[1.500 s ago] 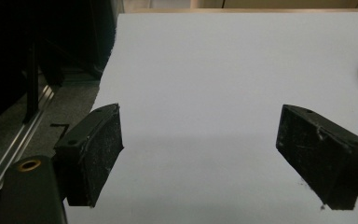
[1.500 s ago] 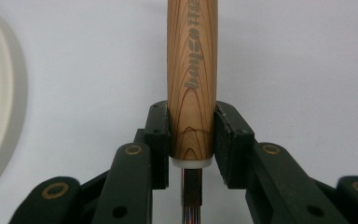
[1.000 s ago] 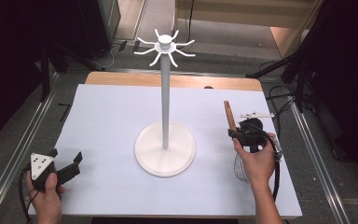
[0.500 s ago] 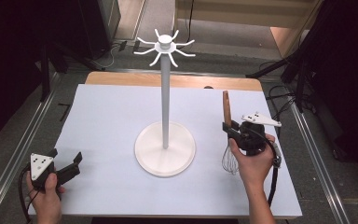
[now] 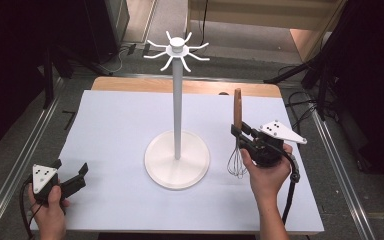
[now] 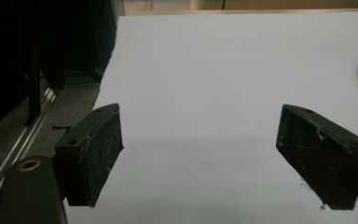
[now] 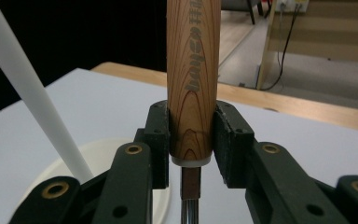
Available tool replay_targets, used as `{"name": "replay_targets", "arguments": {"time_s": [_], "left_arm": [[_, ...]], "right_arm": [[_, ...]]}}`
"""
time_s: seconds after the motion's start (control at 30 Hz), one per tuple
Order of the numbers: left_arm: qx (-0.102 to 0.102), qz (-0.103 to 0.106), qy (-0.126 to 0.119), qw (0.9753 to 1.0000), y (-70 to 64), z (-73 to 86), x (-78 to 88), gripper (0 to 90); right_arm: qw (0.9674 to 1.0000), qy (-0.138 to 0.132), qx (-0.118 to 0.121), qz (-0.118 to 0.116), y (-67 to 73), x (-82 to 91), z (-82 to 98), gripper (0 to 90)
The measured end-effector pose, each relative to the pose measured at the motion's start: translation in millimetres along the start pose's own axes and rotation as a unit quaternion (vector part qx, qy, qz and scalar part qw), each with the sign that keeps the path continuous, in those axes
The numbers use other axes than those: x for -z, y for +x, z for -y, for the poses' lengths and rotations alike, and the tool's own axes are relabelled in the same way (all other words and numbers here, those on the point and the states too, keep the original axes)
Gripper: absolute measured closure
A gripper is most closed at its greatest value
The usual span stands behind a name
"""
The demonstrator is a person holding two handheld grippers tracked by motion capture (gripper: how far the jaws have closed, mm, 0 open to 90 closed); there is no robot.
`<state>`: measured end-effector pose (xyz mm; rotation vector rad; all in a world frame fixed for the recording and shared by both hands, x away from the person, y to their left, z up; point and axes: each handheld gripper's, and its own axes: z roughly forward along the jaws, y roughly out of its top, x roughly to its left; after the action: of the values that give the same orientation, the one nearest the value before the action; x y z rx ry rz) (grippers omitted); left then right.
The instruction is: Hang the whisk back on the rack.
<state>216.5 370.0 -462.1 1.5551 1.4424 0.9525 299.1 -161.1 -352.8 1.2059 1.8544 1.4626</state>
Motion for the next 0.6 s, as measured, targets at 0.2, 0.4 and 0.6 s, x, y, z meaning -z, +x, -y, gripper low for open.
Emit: {"name": "replay_targets", "arguments": {"time_s": [0.2,0.4,0.6], "left_arm": [[0.000,0.000,0.001,1.0000,0.1,-0.1,-0.1,15.3],[0.000,0.000,0.001,1.0000,0.1,-0.1,0.0,15.3],[0.001,0.001,0.001,1.0000,0.3,-0.1,0.0,15.3]], "right_arm": [[0.9986,-0.042,0.007,-0.032,13.4,5.1,-12.0,70.6],[0.9962,-0.076,0.015,-0.039,26.4,5.7,-15.6,70.6],[0.9926,-0.105,0.026,-0.056,33.4,3.4,-22.7,70.6]]}}
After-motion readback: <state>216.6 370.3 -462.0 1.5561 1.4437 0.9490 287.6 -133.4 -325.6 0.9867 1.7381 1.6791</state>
